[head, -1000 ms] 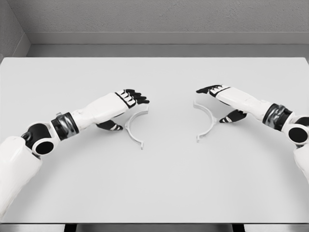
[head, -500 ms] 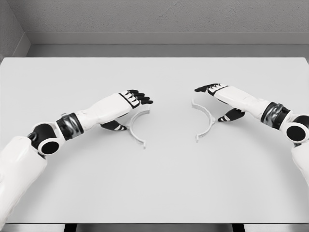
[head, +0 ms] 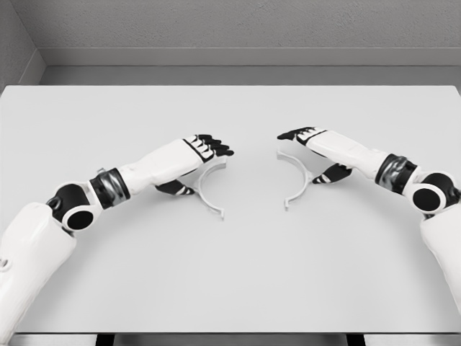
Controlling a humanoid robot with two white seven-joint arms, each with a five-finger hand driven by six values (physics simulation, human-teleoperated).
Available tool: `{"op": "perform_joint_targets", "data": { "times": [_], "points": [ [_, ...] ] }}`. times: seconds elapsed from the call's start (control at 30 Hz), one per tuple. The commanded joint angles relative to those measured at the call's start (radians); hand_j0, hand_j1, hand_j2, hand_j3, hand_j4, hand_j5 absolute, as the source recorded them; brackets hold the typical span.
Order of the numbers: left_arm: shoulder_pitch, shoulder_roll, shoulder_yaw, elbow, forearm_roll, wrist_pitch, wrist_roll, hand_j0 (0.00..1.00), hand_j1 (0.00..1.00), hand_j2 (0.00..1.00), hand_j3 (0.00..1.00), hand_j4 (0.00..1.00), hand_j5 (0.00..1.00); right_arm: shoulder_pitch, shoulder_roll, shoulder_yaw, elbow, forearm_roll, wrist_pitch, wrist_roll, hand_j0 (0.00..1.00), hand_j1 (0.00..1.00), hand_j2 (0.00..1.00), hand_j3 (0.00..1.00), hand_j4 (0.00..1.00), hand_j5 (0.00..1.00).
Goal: Assemble PVC drainage pipe clamps
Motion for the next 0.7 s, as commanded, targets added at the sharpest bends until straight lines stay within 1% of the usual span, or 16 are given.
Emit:
{"op": "perform_joint_targets", "data": {
  "times": [0.0,0.2,0.27,0.4,0.47,0.53,0.67],
  "points": [
    [0.0,-0.003,0.001,-0.004,0.007,0.001,-0.002,1.0,1.0,1.0,1.0,1.0,1.0,0.0,0.004,0.003,0.001,-0.006,0.002,0.002,1.0,1.0,1.0,1.0,1.0,1.0],
    [0.0,-0.025,0.002,-0.008,0.007,0.001,-0.02,1.0,1.0,1.0,1.0,1.0,1.0,-0.003,-0.002,-0.002,0.004,-0.008,0.002,0.002,1.0,1.0,1.0,1.0,1.0,1.0],
    [0.0,-0.034,0.002,-0.008,0.007,0.001,-0.02,1.0,1.0,1.0,1.0,1.0,1.0,-0.014,-0.005,-0.004,0.007,-0.006,0.002,0.002,1.0,1.0,1.0,1.0,1.0,1.0],
    [0.0,-0.038,0.002,-0.009,0.007,0.001,-0.02,1.0,1.0,1.0,1.0,1.0,1.0,-0.037,-0.005,-0.004,0.059,-0.006,0.002,0.002,1.0,1.0,1.0,1.0,1.0,1.0],
    [0.0,-0.045,0.001,-0.009,0.007,0.001,-0.023,1.0,1.0,1.0,1.0,1.0,1.0,-0.041,-0.004,-0.002,0.059,-0.006,0.002,0.002,1.0,1.0,1.0,1.0,1.0,1.0],
    [0.0,-0.046,0.001,-0.012,0.007,0.001,-0.023,1.0,1.0,1.0,1.0,1.0,1.0,-0.052,0.001,0.001,0.077,-0.005,0.002,0.002,1.0,1.0,1.0,1.0,1.0,1.0],
    [0.0,-0.051,0.006,-0.011,0.007,0.001,-0.029,1.0,1.0,1.0,1.0,1.0,1.0,-0.054,0.003,0.004,0.079,-0.005,0.002,0.002,1.0,1.0,1.0,1.0,1.0,1.0]
  ]
}}
